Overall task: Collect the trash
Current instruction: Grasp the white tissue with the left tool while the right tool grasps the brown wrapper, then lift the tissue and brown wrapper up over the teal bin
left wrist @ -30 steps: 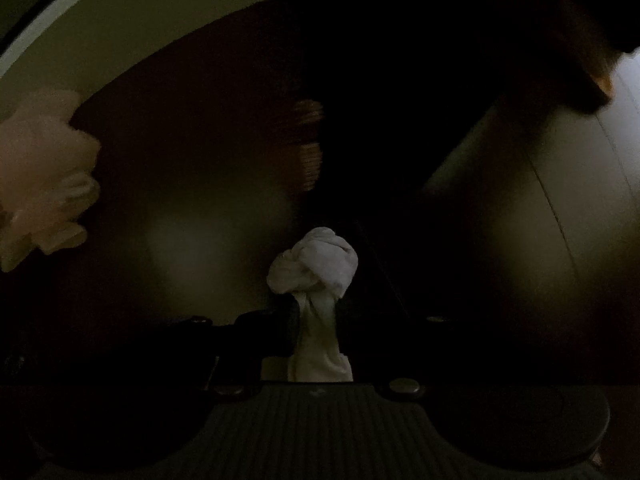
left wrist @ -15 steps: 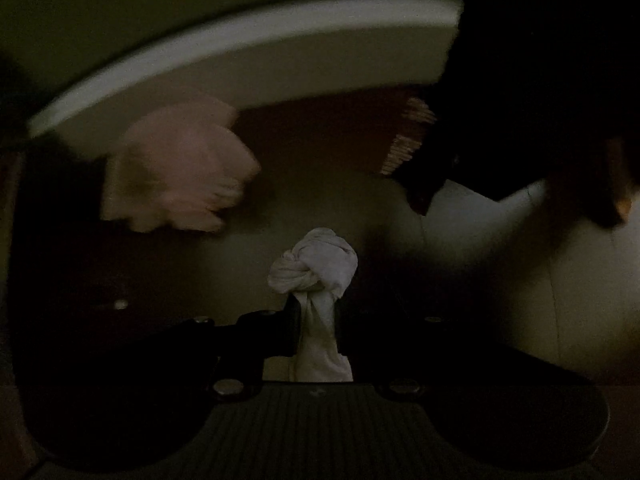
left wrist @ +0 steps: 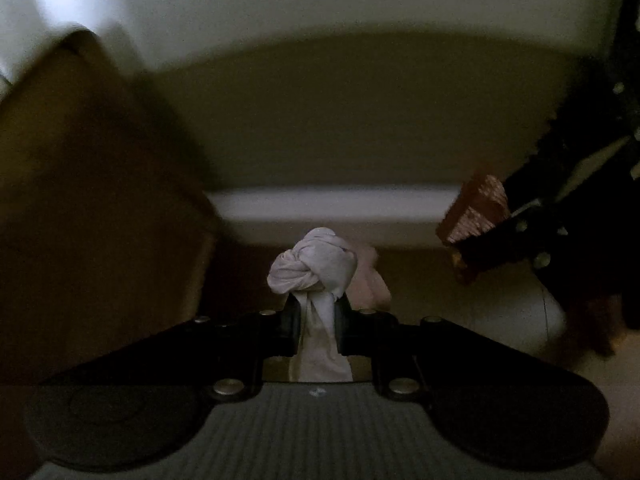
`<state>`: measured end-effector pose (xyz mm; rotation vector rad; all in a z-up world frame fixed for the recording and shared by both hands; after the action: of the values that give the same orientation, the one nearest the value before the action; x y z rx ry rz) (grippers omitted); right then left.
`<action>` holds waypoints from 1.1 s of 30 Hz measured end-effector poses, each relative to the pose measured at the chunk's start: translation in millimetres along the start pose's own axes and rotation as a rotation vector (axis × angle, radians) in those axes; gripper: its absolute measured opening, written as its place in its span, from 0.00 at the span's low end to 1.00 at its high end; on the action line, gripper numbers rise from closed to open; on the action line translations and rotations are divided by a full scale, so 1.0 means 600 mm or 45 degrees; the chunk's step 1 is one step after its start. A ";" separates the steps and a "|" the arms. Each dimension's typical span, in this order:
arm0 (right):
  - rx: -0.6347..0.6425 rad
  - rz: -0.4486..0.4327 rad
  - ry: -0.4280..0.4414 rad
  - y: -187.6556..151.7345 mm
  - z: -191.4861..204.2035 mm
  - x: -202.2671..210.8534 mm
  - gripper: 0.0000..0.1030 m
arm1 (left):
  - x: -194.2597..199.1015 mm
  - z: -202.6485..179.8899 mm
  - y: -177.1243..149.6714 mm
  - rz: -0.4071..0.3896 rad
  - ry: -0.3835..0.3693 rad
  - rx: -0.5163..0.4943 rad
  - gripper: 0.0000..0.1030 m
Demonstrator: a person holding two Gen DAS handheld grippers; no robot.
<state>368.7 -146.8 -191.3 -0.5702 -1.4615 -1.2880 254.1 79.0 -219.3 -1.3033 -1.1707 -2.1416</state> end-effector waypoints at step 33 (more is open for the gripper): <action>0.357 -0.865 0.055 0.181 0.304 0.586 0.28 | 0.669 0.212 0.085 -0.624 0.456 0.403 0.16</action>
<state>275.7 -44.5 195.4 0.1653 -1.8378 -1.5460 156.5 192.5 177.9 -0.5019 -1.7013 -2.2501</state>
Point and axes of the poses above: each gripper's, at about its wrist camera, not at the fingertips, and x roughly against the way its jaws point, z to its left, y to its top, the point moved 2 cm from there along -x, roughly the way its jaws point
